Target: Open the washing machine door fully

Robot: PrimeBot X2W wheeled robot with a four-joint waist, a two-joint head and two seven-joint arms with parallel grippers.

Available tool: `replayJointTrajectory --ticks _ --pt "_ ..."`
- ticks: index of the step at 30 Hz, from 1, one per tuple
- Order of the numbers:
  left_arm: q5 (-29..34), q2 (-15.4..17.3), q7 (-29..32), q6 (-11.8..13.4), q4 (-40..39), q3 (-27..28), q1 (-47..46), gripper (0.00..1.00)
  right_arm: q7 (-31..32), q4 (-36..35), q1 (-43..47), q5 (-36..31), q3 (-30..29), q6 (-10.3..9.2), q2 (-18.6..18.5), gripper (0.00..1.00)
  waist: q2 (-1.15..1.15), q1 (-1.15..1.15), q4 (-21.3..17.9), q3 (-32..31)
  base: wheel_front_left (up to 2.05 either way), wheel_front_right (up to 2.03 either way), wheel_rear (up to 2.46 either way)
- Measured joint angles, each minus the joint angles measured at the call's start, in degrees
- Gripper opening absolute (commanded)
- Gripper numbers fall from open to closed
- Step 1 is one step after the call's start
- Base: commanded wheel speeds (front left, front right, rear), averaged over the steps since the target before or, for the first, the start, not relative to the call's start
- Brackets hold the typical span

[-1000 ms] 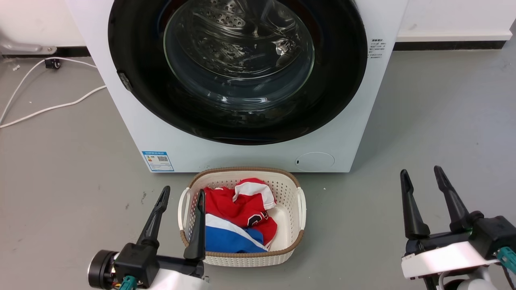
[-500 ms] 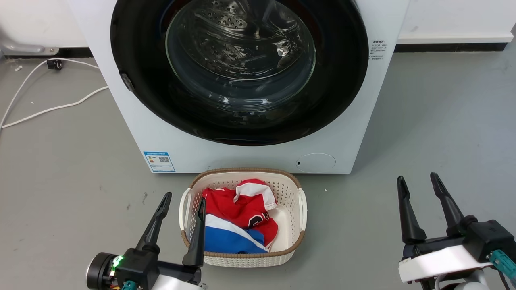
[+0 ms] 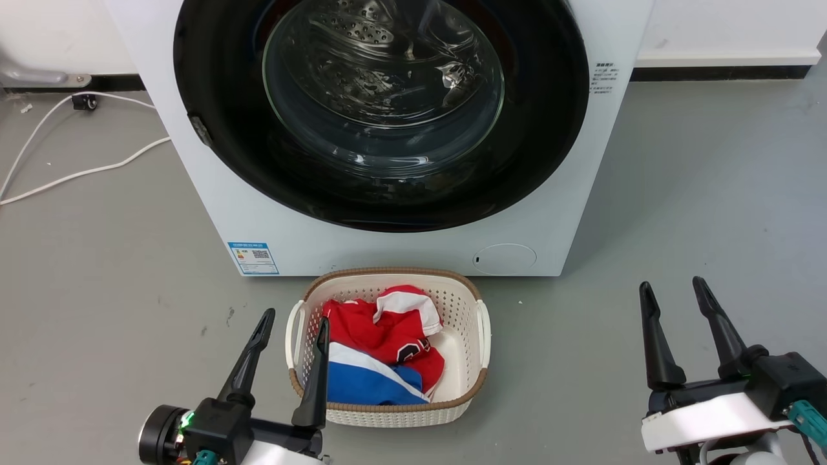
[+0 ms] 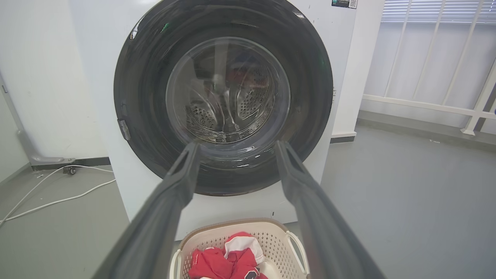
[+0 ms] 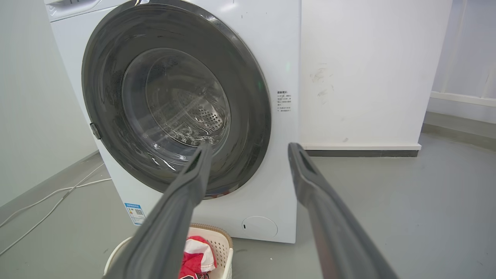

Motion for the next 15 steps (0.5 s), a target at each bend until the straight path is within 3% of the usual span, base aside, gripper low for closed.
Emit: replayJointTrajectory --ticks 1,2,4,15 --pt "-0.01 0.0 0.0 0.0 0.0 -0.01 -0.01 1.0 0.0 -0.02 -0.01 0.0 -0.1 -0.01 0.0 1.0 0.0 0.0 0.01 0.08 0.0 0.0 0.0" --pt "-0.02 0.0 0.0 0.0 0.0 -0.03 -0.01 1.0 0.0 -0.03 -0.01 0.0 -0.18 -0.01 0.0 0.94 0.0 0.0 0.03 0.16 0.0 0.0 0.0" --pt "-0.1 0.0 0.0 0.01 0.0 -0.04 -0.01 1.0 0.0 -0.03 -0.02 0.0 -0.2 -0.01 0.0 0.0 0.0 0.0 0.1 0.32 0.0 0.0 0.0" --pt "-0.56 -0.01 0.0 0.11 -0.2 -0.54 -0.71 1.0 0.0 1.32 -2.49 2.25 -3.74 -0.01 -0.01 0.0 0.0 0.0 0.64 2.51 0.0 0.0 0.0"
